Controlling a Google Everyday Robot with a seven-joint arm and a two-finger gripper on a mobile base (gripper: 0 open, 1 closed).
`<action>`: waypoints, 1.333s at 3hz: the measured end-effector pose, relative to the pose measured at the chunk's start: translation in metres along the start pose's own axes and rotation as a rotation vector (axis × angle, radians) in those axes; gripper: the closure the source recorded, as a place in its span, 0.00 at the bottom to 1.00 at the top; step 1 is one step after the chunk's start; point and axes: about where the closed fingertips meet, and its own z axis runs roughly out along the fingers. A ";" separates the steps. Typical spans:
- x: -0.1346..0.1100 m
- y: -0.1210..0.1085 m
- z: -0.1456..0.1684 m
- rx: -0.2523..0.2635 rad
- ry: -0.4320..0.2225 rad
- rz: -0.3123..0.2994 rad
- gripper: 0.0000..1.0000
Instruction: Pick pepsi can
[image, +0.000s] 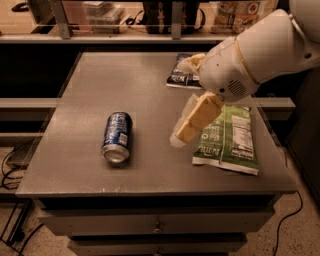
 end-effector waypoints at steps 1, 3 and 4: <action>-0.014 0.001 0.028 -0.036 -0.009 -0.016 0.00; -0.027 0.003 0.090 -0.159 -0.038 -0.023 0.00; -0.020 0.005 0.118 -0.210 -0.042 0.011 0.00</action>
Offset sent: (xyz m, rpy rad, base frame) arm 0.0185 0.0913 -0.0440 0.0335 0.0939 0.1502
